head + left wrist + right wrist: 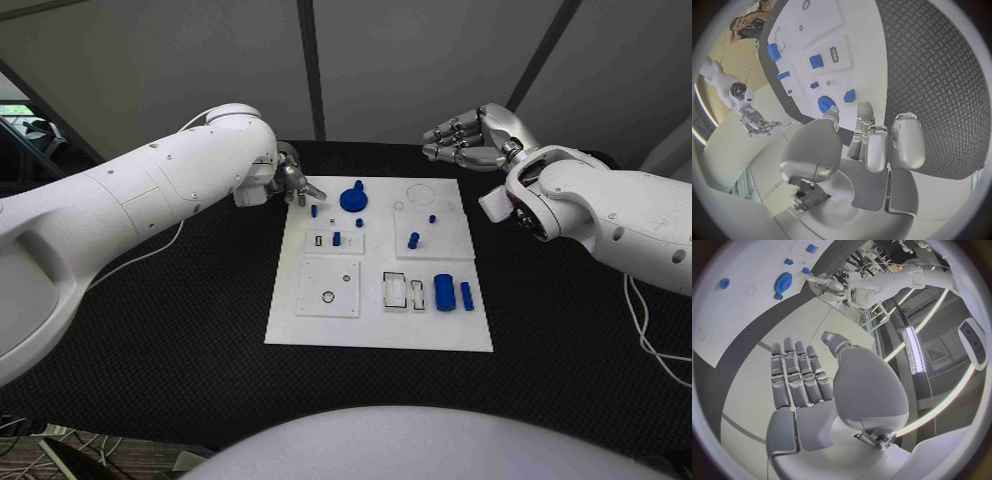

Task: Assemble the parts on the task board

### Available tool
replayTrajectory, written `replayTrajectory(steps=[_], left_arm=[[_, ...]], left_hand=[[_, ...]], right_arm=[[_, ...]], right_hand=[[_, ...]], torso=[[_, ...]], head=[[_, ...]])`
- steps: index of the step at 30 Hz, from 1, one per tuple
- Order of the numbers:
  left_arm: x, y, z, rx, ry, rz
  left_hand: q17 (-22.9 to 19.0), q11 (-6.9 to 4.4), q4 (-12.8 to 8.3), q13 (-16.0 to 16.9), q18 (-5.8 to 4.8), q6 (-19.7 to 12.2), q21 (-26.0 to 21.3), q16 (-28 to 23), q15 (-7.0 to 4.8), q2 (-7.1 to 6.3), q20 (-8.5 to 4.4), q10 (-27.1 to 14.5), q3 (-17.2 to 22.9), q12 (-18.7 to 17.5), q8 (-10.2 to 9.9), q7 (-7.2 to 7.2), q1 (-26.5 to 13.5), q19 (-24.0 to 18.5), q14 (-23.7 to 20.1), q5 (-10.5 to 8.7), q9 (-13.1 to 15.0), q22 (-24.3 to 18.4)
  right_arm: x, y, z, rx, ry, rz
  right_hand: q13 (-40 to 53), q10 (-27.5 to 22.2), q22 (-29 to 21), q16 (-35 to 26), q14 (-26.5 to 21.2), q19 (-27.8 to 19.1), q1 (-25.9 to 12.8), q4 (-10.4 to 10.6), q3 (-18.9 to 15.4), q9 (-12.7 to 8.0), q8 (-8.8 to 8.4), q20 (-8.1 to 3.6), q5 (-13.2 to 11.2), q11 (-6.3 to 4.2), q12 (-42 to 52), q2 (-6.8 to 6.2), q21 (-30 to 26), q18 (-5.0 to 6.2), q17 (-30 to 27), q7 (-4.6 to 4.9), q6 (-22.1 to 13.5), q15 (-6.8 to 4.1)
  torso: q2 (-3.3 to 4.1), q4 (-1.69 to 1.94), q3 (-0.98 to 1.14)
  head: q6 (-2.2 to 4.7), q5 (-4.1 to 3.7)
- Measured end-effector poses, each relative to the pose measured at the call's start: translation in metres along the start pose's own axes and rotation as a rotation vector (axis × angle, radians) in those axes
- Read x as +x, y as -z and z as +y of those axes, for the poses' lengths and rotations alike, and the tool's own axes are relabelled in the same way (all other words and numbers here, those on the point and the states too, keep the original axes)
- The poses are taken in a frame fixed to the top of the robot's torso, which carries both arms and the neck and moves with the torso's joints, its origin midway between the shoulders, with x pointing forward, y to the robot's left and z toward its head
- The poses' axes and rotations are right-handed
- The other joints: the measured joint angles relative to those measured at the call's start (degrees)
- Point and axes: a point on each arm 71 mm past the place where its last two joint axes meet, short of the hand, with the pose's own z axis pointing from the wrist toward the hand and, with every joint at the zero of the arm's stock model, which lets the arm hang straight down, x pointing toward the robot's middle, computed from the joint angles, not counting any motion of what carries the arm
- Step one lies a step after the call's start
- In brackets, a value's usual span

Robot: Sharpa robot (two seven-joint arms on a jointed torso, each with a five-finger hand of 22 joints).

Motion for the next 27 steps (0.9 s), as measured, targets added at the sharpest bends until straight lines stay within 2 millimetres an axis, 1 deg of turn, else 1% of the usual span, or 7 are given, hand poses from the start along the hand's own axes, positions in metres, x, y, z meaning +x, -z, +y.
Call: replayTrajectory(steps=[3,7,10,12,18,24,27], left_arm=[[0.0017,-0.0007,-0.0002,0.001,-0.004,0.009],[0.003,-0.001,0.0001,0.001,-0.01,0.021],[0.0035,-0.0012,0.0004,0.001,-0.013,0.027],[0.0037,-0.0014,0.0007,0.001,-0.014,0.03],[0.0047,-0.0019,-0.0009,0.004,-0.017,0.034],[0.005,-0.0027,-0.0017,0.006,-0.013,0.036],[0.0055,-0.0036,-0.0017,0.005,-0.009,0.038]], left_hand=[[0.0,0.0,-0.02,0.0,0.0,0.21,0.0,0.0,0.0,0.02,0.0,0.0,-0.02,0.01,0.0,0.04,0.61,0.0,0.0,0.0,-0.01,0.0],[0.0,0.0,-0.23,-0.02,0.01,0.5,0.0,0.0,0.0,0.6,0.0,0.0,-0.23,0.01,0.0,-0.09,1.21,0.0,0.0,0.0,-0.05,0.0],[0.0,0.0,-0.24,-0.09,0.01,0.63,0.0,0.0,0.0,0.38,0.0,0.0,-0.24,0.01,0.22,-0.22,1.42,0.0,0.0,0.0,-0.11,-0.01],[0.0,0.0,-0.39,-0.09,0.01,0.71,-0.01,0.0,0.0,0.76,0.0,0.0,-0.39,0.01,0.23,-0.3,1.8,0.0,0.0,0.0,-0.11,-0.01],[0.0,0.0,-0.55,-0.21,0.0,0.71,-0.01,0.0,0.0,0.78,0.0,0.0,-0.55,0.01,0.23,-0.3,2.43,0.0,0.0,0.0,-0.19,-0.01],[0.0,0.0,-0.71,-0.47,0.01,0.91,-0.01,0.0,0.0,1.97,0.0,0.0,-0.39,0.01,0.23,-0.1,3.61,-0.01,0.0,0.0,-0.32,-0.01],[0.0,0.0,-0.71,-0.47,0.0,1.11,-0.01,0.0,0.0,1.97,0.0,0.0,-0.39,0.01,0.23,-0.3,3.61,-0.01,0.0,0.0,-0.33,-0.01]], right_arm=[[0.0003,-0.0002,0.0001,0.0,0.0,0.001],[0.0005,-0.0003,0.0002,0.0,-0.001,0.001],[0.0006,-0.0003,0.0003,0.0,-0.001,0.002],[0.0007,-0.0003,0.0004,0.0,-0.001,0.002],[0.0016,-0.0007,0.0009,-0.001,-0.002,0.004],[0.0026,-0.0011,0.0014,-0.002,-0.003,0.006],[0.0031,-0.0012,0.0017,-0.003,-0.004,0.008]], right_hand=[[0.0,0.0,0.0,0.0,0.0,0.0,0.0,0.0,0.0,0.0,0.0,0.0,0.0,0.0,0.0,0.0,-0.18,0.0,0.0,0.0,0.0,0.0],[0.0,0.0,0.0,0.0,0.0,0.0,0.0,0.0,0.0,0.0,0.0,0.0,0.0,0.0,0.0,0.0,-0.18,0.0,0.0,0.0,0.0,0.0],[0.0,0.0,0.0,0.0,0.0,0.0,0.0,0.0,0.0,0.0,0.0,0.0,0.0,0.0,0.0,0.0,-0.18,0.0,0.0,0.0,0.0,0.0],[0.0,0.0,0.0,0.0,0.0,0.0,0.0,0.0,0.0,0.0,0.0,0.0,0.0,0.0,0.0,0.0,-0.18,0.0,0.0,0.0,0.0,0.0],[0.0,0.0,0.0,0.0,0.0,0.0,-0.22,0.15,-0.15,0.0,0.0,0.0,0.0,0.0,0.0,0.22,-0.18,0.0,-0.06,0.0,0.0,0.0],[0.0,0.0,0.0,0.0,0.0,0.0,-0.22,0.15,-0.15,0.0,0.0,0.0,0.0,0.0,0.0,0.22,-0.18,0.01,-0.05,0.0,0.0,0.0],[0.0,0.0,0.0,0.0,0.0,0.0,-0.22,0.15,-0.15,0.0,0.0,0.0,0.0,0.0,0.0,0.22,-0.18,0.01,-0.05,0.0,0.0,0.0]], torso=[[0.0,0.0,0.0],[0.01,0.0,0.0],[0.02,-0.04,0.01],[0.02,-0.04,0.02],[0.02,-0.04,0.02],[0.01,-0.04,0.01],[0.01,-0.04,0.01]], head=[[-0.07,0.0],[-0.08,-0.01],[-0.12,-0.02],[-0.2,-0.04],[-0.21,-0.13],[-0.27,-0.24],[-0.27,-0.32]])
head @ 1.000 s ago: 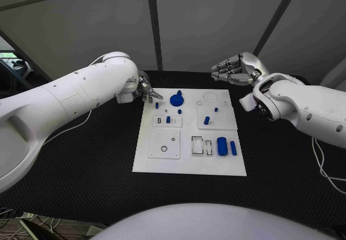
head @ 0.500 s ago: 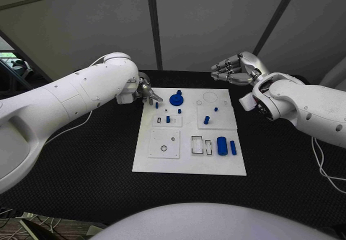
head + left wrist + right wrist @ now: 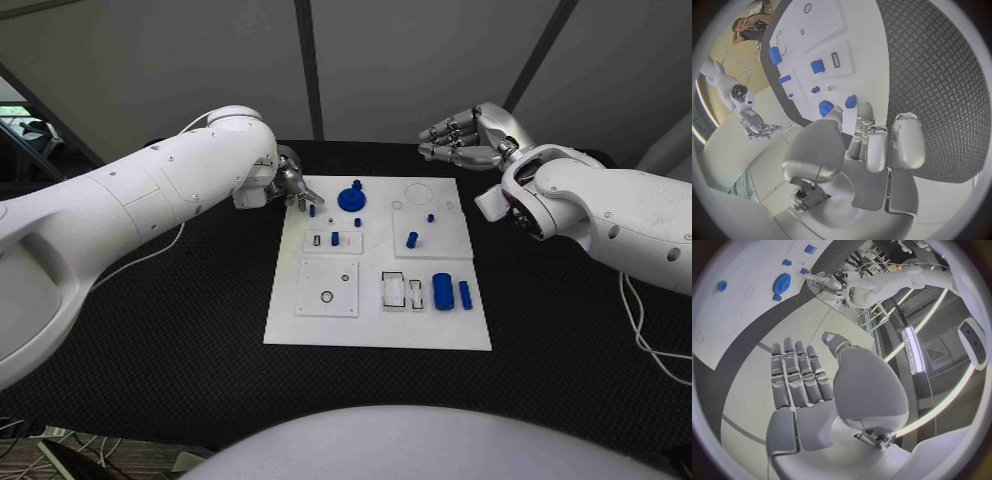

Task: Assemble the parts on the task board

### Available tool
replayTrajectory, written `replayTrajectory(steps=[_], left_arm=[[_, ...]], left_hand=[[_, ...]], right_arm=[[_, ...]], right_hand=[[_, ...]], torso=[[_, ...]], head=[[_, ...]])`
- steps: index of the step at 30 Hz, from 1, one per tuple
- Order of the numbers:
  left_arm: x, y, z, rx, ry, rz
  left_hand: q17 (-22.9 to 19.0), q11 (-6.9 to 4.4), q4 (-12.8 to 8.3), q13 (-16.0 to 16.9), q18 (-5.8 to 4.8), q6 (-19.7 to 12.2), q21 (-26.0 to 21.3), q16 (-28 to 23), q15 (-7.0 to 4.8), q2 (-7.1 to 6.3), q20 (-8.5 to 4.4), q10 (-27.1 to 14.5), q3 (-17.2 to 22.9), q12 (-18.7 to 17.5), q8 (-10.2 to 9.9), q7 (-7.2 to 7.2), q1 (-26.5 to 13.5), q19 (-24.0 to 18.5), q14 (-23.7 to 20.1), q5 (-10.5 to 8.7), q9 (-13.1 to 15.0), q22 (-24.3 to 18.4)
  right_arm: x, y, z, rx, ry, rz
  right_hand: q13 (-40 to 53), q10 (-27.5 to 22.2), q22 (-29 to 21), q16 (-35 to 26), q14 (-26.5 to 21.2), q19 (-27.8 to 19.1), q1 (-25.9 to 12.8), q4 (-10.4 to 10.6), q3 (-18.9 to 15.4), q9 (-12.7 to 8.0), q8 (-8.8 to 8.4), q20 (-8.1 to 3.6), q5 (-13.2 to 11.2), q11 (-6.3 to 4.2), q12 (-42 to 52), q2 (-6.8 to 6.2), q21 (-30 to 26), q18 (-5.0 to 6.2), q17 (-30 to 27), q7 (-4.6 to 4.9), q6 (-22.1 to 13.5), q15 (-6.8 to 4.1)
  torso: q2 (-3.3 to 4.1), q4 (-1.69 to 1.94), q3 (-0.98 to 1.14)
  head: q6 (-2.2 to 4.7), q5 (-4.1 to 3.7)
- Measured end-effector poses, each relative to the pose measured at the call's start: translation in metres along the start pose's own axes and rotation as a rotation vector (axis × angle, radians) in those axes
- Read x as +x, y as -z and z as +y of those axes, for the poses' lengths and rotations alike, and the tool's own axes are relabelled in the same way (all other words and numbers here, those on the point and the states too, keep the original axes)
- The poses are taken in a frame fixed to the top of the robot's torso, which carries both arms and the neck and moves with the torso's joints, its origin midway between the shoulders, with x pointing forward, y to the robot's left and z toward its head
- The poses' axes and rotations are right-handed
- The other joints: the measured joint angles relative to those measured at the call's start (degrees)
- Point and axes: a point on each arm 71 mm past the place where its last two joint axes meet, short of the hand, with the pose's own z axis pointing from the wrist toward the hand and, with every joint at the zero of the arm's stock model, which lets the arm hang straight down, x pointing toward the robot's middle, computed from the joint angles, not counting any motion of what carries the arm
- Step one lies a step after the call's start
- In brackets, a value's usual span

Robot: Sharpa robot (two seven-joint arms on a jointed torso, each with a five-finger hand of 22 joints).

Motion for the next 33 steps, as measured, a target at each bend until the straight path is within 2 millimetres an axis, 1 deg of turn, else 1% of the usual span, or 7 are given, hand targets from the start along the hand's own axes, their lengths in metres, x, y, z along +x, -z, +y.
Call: replayTrajectory(steps=[8,12,15,23,26,29,33], left_arm=[[0.0029,-0.0025,-0.0001,0.0,0.009,0.008],[0.0032,-0.0027,-0.0006,0.001,0.011,0.01],[0.0035,-0.0029,-0.0008,0.002,0.012,0.011],[0.0041,-0.0028,-0.0018,0.007,0.013,0.013],[0.0041,-0.0028,-0.0019,0.008,0.014,0.012],[0.0039,-0.0028,-0.0022,0.011,0.016,0.01],[0.0036,-0.0028,-0.0024,0.019,0.023,0.005]], left_hand=[[0.0,0.0,-0.15,-0.12,0.0,0.0,-0.01,0.0,0.0,0.53,0.0,0.0,0.15,0.0,0.23,0.0,0.53,0.0,0.0,0.0,0.0,0.0],[0.0,0.0,-0.33,-0.15,0.0,0.0,-0.01,0.0,0.0,0.53,0.0,0.0,0.33,0.0,0.22,0.0,0.53,0.0,0.0,0.0,-0.06,0.0],[0.0,0.0,-0.48,-0.17,0.0,0.0,-0.01,0.0,0.0,0.9,0.0,0.0,0.48,0.0,0.23,0.0,0.9,0.0,0.0,0.0,-0.05,0.0],[0.0,-0.21,-0.8,-0.12,0.0,0.0,-0.02,0.0,0.0,1.04,-0.21,0.21,0.48,0.0,0.29,0.0,1.38,0.2,0.0,0.0,-0.05,-0.01],[0.0,-0.21,-1.53,-0.12,0.0,0.2,-0.02,0.0,0.0,1.98,-0.21,0.21,1.21,0.0,0.45,-0.2,2.73,0.2,-0.01,0.0,-0.13,-0.01],[0.0,-0.4,-2.89,-0.17,0.01,0.2,-0.05,0.0,-0.42,3.26,-0.21,0.4,2.57,0.0,0.69,-0.2,4.9,0.2,0.0,0.0,-0.21,-0.01],[0.0,-0.41,-5.13,-0.42,0.0,0.07,-0.05,0.0,-0.42,4.21,-0.21,0.41,4.81,0.0,0.84,-0.33,8.1,0.2,0.0,-0.45,-0.21,-0.01]], right_arm=[[0.0002,0.0001,0.0002,0.0,0.0,0.001],[0.0002,0.0001,0.0002,0.0,0.0,0.002],[0.0005,0.0,0.0003,0.0,-0.001,0.003],[0.0011,-0.0005,0.0004,0.0,-0.002,0.005],[0.0014,-0.0006,0.0005,-0.001,-0.002,0.006],[0.0015,-0.0007,0.0005,0.0,-0.002,0.007],[0.0018,-0.0009,0.0005,0.0,-0.003,0.008]], right_hand=[[0.0,0.0,0.0,0.0,0.0,0.0,0.0,0.0,0.0,0.0,0.0,0.0,0.0,0.0,0.0,0.0,0.0,0.0,0.0,0.0,0.0,0.0],[0.0,0.0,0.0,0.0,0.0,0.0,0.0,0.0,0.0,0.0,0.0,0.0,0.04,0.0,0.0,0.0,-0.03,0.0,0.0,0.0,0.0,0.0],[0.0,0.0,0.0,0.0,0.0,0.0,0.0,0.0,0.0,0.0,0.0,0.0,0.23,0.0,0.0,0.0,-0.22,-0.01,-0.06,0.0,0.0,0.0],[0.0,0.0,0.0,0.0,0.0,0.0,0.0,0.0,0.0,0.0,0.0,0.0,0.23,0.0,0.0,0.0,-0.22,0.0,-0.05,0.0,0.0,0.0],[0.0,0.0,0.0,0.0,0.0,0.0,0.0,0.0,0.0,0.0,0.0,0.0,0.23,0.0,0.0,0.0,-0.22,0.0,-0.05,0.0,0.0,0.0],[0.0,0.0,0.0,0.0,0.0,0.0,0.0,0.0,0.0,0.0,0.0,0.0,0.23,0.0,0.0,0.0,-0.22,0.0,-0.05,0.0,0.0,0.0],[0.0,0.0,0.0,0.0,0.0,0.0,0.0,0.0,0.0,0.0,0.0,0.0,0.23,0.0,0.0,0.0,-0.22,0.0,-0.1,0.0,0.0,0.0]], torso=[[0.0,0.0,-0.02],[-0.01,0.01,-0.02],[-0.01,0.03,-0.03],[-0.04,0.06,-0.04],[-0.05,0.06,-0.05],[-0.06,0.07,-0.05],[-0.06,0.07,-0.05]], head=[[-0.11,-0.06],[-0.16,-0.08],[-0.23,-0.14],[-0.25,-0.16],[-0.25,-0.1],[-0.25,-0.06],[-0.25,-0.04]])
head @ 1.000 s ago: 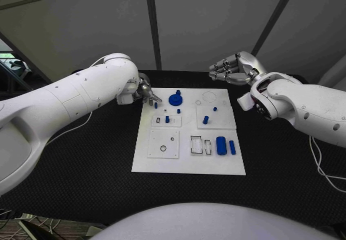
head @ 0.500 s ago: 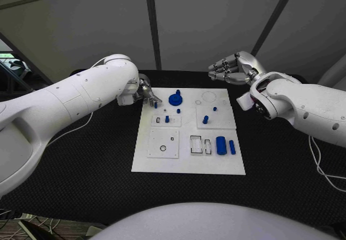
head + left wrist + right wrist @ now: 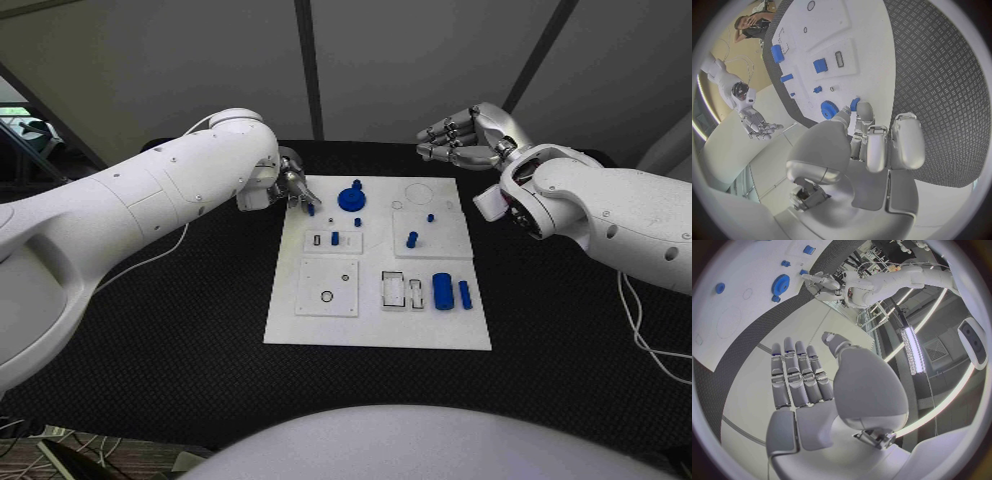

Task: Assemble the parts on the task board

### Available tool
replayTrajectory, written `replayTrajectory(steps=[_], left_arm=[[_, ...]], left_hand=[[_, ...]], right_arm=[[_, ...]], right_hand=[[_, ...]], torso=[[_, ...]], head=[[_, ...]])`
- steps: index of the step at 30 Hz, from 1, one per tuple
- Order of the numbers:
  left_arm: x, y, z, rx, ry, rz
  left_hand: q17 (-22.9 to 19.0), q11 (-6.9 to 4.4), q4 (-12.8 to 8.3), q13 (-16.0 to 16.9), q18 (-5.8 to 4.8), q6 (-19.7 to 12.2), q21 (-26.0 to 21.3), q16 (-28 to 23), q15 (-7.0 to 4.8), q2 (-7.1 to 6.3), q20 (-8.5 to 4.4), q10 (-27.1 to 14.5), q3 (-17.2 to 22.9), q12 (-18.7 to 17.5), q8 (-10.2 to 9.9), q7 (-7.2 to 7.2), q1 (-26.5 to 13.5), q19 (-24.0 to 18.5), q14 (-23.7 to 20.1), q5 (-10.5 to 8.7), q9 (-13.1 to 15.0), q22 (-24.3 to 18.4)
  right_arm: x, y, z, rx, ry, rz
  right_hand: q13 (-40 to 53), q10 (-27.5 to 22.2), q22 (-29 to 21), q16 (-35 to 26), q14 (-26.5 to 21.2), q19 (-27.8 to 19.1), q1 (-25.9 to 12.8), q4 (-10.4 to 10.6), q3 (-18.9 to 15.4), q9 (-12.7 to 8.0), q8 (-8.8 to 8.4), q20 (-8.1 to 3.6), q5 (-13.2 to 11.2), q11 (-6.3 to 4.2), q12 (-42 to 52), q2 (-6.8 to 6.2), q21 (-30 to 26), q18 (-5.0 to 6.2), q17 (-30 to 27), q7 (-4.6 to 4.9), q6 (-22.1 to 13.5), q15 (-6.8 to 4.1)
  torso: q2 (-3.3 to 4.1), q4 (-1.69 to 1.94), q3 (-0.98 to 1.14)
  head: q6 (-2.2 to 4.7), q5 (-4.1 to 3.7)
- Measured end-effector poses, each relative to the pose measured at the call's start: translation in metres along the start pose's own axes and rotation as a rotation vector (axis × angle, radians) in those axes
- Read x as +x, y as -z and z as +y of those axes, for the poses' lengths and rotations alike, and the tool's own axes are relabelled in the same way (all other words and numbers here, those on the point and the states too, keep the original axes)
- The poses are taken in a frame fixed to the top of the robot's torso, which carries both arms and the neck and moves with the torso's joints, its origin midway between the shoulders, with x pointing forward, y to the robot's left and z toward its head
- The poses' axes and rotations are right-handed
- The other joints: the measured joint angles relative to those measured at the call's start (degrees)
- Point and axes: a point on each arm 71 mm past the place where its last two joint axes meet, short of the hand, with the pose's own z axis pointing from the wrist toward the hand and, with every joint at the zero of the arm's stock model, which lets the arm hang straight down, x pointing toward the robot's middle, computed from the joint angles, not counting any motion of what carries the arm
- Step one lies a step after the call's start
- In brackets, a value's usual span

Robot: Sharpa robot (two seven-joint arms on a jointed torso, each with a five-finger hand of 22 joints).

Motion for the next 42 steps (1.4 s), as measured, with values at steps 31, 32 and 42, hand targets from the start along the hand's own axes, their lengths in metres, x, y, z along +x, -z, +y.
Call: replayTrajectory(steps=[31,32,42], left_arm=[[0.0,0.009,0.008,0.058,0.056,-0.029],[0.0,0.011,0.009,0.064,0.062,-0.031],[0.007,0.027,0.012,0.116,0.09,-0.063]], left_hand=[[0.0,0.54,-3.96,0.2,0.01,-1.07,1.38,0.43,-0.41,-8.29,-0.41,2.4,22.99,-0.34,4.06,-0.09,-3.14,0.41,0.02,0.9,1.58,0.0],[0.0,0.63,-3.82,0.33,0.01,-0.97,1.4,0.44,-0.41,-8.37,-0.41,2.5,23.14,-0.28,4.06,-0.18,-3.22,0.41,0.02,0.96,1.61,0.0],[0.0,0.28,-4.03,1.07,-0.01,-0.66,1.88,0.66,-0.42,-9.31,-0.41,3.6,24.44,0.26,4.42,-0.48,-3.82,0.41,0.02,1.58,1.94,-0.01]], right_arm=[[0.0,0.0,-0.001,0.004,-0.001,0.007],[0.0,0.0,-0.001,0.004,-0.001,0.006],[-0.002,0.001,-0.002,0.007,0.001,0.005]], right_hand=[[0.0,0.0,0.0,0.0,0.0,0.0,0.0,0.0,0.0,0.0,0.0,0.0,0.25,0.0,0.0,0.0,0.0,0.0,-0.05,0.0,0.0,0.0],[0.0,0.0,0.0,0.0,0.0,0.0,0.0,0.0,0.0,0.0,0.0,0.0,0.25,0.0,0.0,0.0,0.0,0.0,-0.05,0.0,0.0,0.0],[0.0,0.0,0.0,0.0,0.0,0.0,-0.31,0.0,0.0,0.0,0.0,0.0,0.25,0.0,0.0,0.31,-0.24,0.0,-0.05,0.0,0.0,0.0]], torso=[[-0.04,0.1,-0.03],[-0.04,0.1,-0.03],[-0.08,0.13,-0.05]], head=[[-0.01,0.24],[-0.01,0.29],[-0.01,0.6]])
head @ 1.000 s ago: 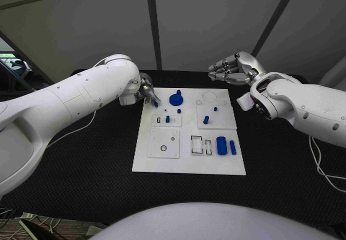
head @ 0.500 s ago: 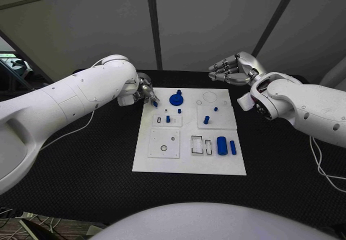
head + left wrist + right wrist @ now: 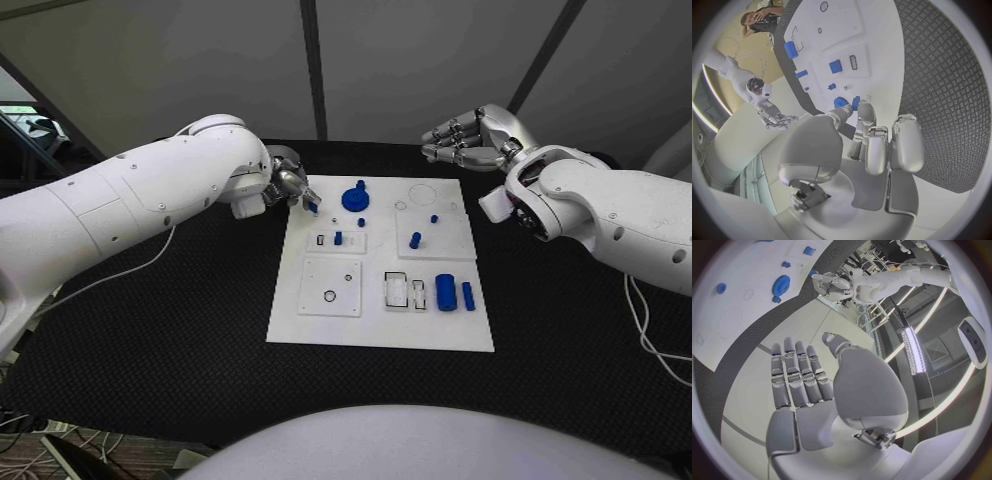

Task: Assemble the parts on the task board

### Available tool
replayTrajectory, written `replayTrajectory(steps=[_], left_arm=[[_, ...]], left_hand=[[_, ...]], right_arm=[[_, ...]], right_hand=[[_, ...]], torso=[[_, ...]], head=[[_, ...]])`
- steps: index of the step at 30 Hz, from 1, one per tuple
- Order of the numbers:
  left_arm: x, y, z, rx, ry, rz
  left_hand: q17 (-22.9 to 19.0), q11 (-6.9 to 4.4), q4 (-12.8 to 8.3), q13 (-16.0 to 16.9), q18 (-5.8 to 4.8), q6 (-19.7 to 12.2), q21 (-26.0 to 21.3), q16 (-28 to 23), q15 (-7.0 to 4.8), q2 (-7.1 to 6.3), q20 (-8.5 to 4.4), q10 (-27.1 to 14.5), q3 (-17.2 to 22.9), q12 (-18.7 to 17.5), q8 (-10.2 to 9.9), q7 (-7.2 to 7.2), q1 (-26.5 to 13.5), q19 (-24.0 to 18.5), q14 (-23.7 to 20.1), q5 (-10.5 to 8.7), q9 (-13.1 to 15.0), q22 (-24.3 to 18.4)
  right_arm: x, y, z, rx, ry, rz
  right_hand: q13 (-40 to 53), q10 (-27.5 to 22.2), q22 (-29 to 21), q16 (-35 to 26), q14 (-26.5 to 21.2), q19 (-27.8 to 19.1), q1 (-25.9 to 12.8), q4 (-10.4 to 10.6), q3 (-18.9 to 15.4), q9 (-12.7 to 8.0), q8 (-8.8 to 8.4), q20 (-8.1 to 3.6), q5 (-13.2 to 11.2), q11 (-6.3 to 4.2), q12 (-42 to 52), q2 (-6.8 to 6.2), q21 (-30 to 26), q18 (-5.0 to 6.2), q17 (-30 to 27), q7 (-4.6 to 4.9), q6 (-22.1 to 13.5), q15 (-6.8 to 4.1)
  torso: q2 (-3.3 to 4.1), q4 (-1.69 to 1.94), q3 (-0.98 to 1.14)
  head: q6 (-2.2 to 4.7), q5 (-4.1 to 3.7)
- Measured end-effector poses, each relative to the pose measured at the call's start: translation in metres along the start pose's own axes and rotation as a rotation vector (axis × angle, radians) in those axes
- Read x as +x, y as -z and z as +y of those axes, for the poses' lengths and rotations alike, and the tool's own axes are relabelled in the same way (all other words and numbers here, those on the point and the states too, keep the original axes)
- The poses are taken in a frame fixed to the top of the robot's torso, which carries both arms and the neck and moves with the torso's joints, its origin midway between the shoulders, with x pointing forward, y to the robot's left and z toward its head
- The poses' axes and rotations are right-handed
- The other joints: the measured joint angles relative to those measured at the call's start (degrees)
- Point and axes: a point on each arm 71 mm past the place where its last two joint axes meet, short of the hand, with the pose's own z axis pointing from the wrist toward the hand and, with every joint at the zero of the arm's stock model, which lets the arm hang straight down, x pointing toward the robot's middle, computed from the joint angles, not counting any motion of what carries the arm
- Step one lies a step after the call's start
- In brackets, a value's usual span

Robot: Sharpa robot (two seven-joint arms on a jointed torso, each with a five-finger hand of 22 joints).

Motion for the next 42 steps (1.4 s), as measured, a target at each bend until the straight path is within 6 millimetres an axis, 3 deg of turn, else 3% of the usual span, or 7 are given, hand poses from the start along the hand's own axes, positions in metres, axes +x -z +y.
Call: replayTrajectory(steps=[22,42], left_arm=[[0.051,0.023,0.0,0.064,-0.047,-0.033],[0.06,0.023,0.001,0.044,-0.082,-0.056]], left_hand=[[0.0,-0.19,0.07,0.53,0.0,0.28,0.21,0.0,-0.21,-0.73,-0.21,0.42,0.87,0.24,0.25,-0.09,-0.47,0.21,-0.21,-0.01,0.27,0.0],[0.0,-0.26,0.22,0.59,0.01,0.59,0.44,0.0,-0.4,-0.93,-0.2,0.89,1.04,0.23,0.21,-0.21,-0.69,0.2,0.0,0.22,0.29,0.0]], right_arm=[[-0.002,0.001,-0.001,0.003,0.002,-0.002],[-0.003,0.001,-0.002,0.004,0.003,-0.002]], right_hand=[[0.0,0.0,0.0,0.0,0.0,0.0,0.0,0.0,0.0,0.0,0.0,0.0,0.0,0.0,0.0,0.0,0.01,0.0,-0.04,0.0,0.0,0.0],[0.0,0.0,0.0,0.0,0.0,0.0,0.0,0.0,0.0,0.0,0.0,0.0,0.21,0.0,0.0,-0.01,0.01,0.0,-0.1,0.0,0.0,0.0]], torso=[[-0.01,-0.01,0.03],[0.09,-0.14,0.05]], head=[[0.0,0.63],[0.0,0.81]])
